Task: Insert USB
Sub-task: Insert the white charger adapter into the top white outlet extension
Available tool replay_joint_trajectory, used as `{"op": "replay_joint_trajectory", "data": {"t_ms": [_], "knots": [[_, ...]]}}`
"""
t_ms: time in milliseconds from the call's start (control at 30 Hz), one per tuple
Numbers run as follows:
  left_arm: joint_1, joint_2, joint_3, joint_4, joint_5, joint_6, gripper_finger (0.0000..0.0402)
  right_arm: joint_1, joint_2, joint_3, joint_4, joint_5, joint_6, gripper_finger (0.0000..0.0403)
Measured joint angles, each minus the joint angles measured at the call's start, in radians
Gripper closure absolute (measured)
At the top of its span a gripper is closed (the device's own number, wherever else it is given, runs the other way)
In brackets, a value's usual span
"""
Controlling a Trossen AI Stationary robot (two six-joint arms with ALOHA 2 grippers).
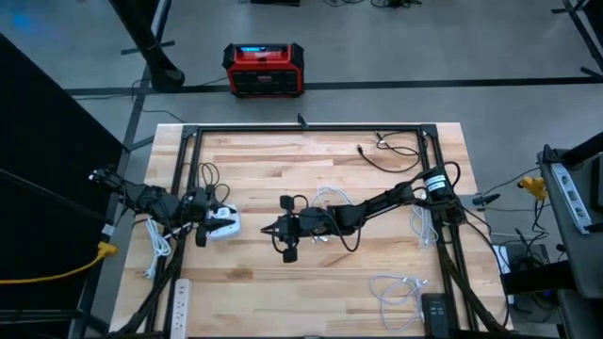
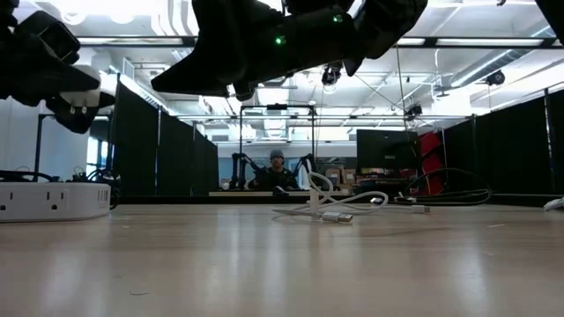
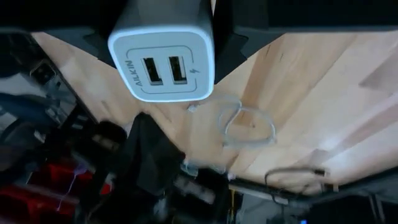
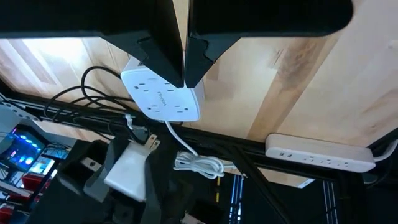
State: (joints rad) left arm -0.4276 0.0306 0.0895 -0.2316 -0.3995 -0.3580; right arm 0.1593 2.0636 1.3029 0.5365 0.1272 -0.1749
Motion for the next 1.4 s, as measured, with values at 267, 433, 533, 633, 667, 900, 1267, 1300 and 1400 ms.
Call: {"op": "replay_joint_trajectory", "data": {"t_ms": [267, 433, 533, 633, 667, 900, 1267, 1300, 1400], "knots": [[0.072, 0.112, -0.063, 0.246, 0.066, 0.135, 0.0263, -0.002, 0.000, 0.000, 0.000, 0.000, 0.001, 0.0403], [0.174, 0.180, -0.067, 0.245, 0.146, 0.143, 0.0263, -0.006, 0.000, 0.000, 0.000, 0.002, 0.012, 0.0403], [0.259, 0.206, -0.066, 0.232, 0.210, 0.158, 0.0263, -0.007, 0.000, 0.000, 0.000, 0.002, 0.023, 0.0403], [0.365, 0.247, -0.050, 0.174, 0.289, 0.163, 0.0263, -0.007, 0.000, 0.000, 0.000, 0.002, 0.031, 0.0403], [0.400, 0.263, -0.045, 0.152, 0.316, 0.167, 0.0263, -0.007, 0.000, 0.000, -0.001, 0.002, 0.035, 0.0403], [0.551, 0.369, -0.037, 0.121, 0.417, 0.182, 0.0263, -0.004, 0.000, 0.000, -0.008, 0.001, 0.037, 0.0403], [0.541, 0.384, 0.012, -0.039, 0.423, 0.117, 0.0263, -0.005, 0.000, 0.000, -0.013, 0.000, 0.035, 0.0403], [0.541, 0.378, 0.022, -0.050, 0.420, 0.105, 0.0263, -0.005, 0.000, 0.000, -0.012, 0.000, 0.034, 0.0403], [0.539, 0.368, 0.064, -0.139, 0.390, 0.060, 0.0263, -0.005, 0.000, 0.000, -0.012, 0.000, 0.033, 0.0403]]}}
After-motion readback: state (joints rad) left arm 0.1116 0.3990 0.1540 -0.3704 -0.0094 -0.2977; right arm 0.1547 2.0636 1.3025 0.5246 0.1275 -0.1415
